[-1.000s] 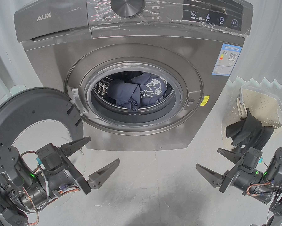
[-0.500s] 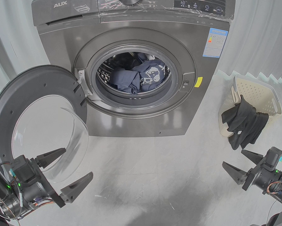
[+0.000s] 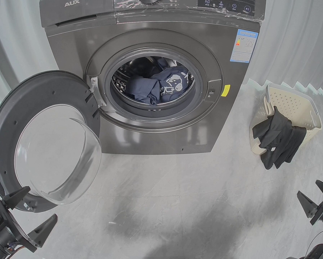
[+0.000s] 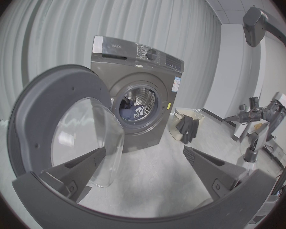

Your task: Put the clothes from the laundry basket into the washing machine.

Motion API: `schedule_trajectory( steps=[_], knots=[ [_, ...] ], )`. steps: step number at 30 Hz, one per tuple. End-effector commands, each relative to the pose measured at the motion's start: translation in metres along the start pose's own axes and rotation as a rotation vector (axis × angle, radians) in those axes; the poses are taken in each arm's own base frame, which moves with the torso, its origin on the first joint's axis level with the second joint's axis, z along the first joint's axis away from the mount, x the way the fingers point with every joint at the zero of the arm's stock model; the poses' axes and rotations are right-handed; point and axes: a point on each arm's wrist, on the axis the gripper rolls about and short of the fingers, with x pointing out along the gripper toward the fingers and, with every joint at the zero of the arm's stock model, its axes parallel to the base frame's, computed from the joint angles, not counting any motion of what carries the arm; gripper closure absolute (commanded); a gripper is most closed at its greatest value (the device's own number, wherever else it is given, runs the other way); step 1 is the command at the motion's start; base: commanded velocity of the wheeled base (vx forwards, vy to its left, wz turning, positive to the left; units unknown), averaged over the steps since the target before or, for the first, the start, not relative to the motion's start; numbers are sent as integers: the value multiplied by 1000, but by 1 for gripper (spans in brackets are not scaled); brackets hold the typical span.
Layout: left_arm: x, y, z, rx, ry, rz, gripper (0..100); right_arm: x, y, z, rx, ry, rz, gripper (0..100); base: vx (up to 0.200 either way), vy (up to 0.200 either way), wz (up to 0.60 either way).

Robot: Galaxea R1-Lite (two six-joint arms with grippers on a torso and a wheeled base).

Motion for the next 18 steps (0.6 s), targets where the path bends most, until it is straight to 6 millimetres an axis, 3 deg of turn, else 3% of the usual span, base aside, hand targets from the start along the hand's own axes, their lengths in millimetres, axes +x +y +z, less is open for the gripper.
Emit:
schedule_trajectory(
  steps=[1,4,11,18],
  knots=[
    [-40,4,-19,19,-130,180,0,-58,-6,-37,-37,-161,-186,0,0,-200,0],
    [-46,3,-30,18,-95,220,0,-68,-4,-55,-31,-147,-176,0,0,-200,0],
    [-61,-4,-52,8,-71,280,0,-69,-6,-58,-26,-126,-263,0,0,-200,0],
    [-60,-5,-57,1,-22,343,0,-69,-5,-61,-62,-118,-195,0,0,-200,0]
  ],
)
